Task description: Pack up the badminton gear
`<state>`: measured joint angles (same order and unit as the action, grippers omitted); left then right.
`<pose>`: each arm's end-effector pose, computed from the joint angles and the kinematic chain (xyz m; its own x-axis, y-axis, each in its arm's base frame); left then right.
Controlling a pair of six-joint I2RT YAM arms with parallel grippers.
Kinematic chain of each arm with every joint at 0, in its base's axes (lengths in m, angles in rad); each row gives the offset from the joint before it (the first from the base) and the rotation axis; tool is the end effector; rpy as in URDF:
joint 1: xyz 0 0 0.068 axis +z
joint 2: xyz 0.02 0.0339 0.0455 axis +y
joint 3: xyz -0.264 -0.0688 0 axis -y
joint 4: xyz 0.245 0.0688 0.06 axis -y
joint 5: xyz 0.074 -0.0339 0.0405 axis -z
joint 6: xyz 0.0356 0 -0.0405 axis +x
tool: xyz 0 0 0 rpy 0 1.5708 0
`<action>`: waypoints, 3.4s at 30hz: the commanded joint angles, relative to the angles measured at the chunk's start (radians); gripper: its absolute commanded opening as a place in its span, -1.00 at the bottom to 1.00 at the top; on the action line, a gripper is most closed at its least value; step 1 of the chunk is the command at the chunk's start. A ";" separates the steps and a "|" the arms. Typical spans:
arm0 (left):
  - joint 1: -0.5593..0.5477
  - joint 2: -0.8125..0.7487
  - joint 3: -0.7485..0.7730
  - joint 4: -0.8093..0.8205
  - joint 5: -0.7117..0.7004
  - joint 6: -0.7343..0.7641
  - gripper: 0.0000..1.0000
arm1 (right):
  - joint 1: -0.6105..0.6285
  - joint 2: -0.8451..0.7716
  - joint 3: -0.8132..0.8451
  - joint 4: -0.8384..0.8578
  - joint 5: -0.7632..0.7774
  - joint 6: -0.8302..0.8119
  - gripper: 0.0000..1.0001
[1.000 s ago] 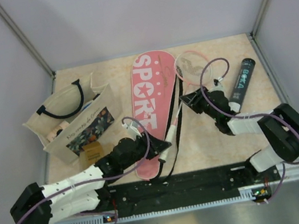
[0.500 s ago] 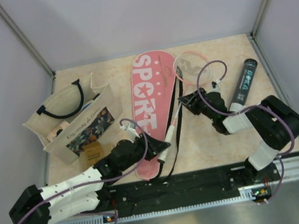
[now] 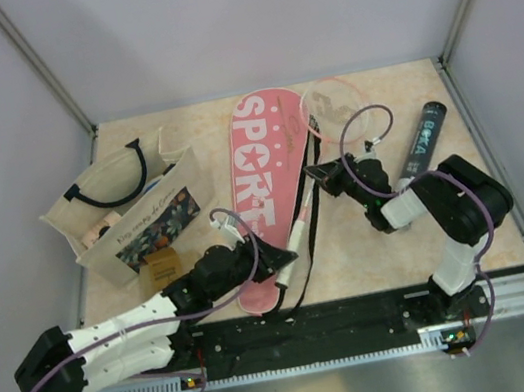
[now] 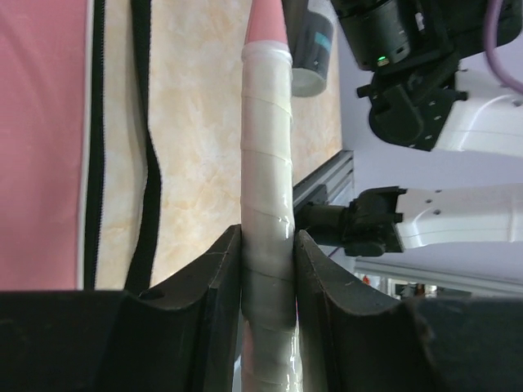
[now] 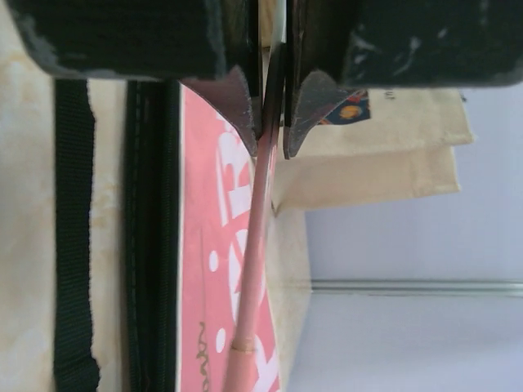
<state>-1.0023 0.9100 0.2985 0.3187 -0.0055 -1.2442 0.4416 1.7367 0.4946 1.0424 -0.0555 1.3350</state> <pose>0.1067 -0.1667 0.1988 -0.8453 -0.4361 -0.3087 0.1223 0.4045 -0.9063 0.2766 0.1329 0.1396 -0.5046 0.8353 -0.2183 0.0632 0.2879 0.9556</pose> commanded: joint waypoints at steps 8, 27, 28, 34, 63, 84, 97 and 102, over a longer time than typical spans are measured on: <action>-0.001 -0.140 0.135 -0.291 -0.073 0.270 0.31 | -0.024 -0.170 0.142 -0.252 -0.089 -0.068 -1.00; 0.001 0.163 0.406 -0.512 -0.323 0.646 0.29 | -0.046 -0.627 0.181 -1.303 -0.079 -0.422 -1.00; 0.001 0.185 0.403 -0.494 -0.321 0.647 0.29 | -0.046 -0.650 0.165 -1.308 -0.079 -0.422 -1.00; -0.004 0.381 0.435 -0.438 -0.289 0.758 0.28 | -0.046 -0.704 0.167 -1.361 -0.078 -0.447 -1.00; -0.139 0.578 0.521 -0.504 -0.515 0.763 -1.00 | 0.060 -0.799 0.098 -1.447 -0.020 -0.409 -1.00; -0.133 0.405 0.449 -0.458 -0.468 0.649 -1.00 | 0.198 -0.868 0.087 -1.571 0.138 -0.330 -1.00; -0.122 0.385 0.438 -0.426 -0.444 0.667 -1.00 | 0.200 -0.862 0.047 -1.411 0.024 -0.349 -1.00; -0.122 0.368 0.409 -0.368 -0.410 0.704 -1.00 | 0.207 -0.796 0.022 -1.310 -0.036 -0.349 -1.00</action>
<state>-1.1267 1.3300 0.7273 -0.1642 -0.4454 -0.5724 0.6304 0.8997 0.5297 -0.4305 -0.0177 0.9882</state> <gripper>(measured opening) 0.037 0.049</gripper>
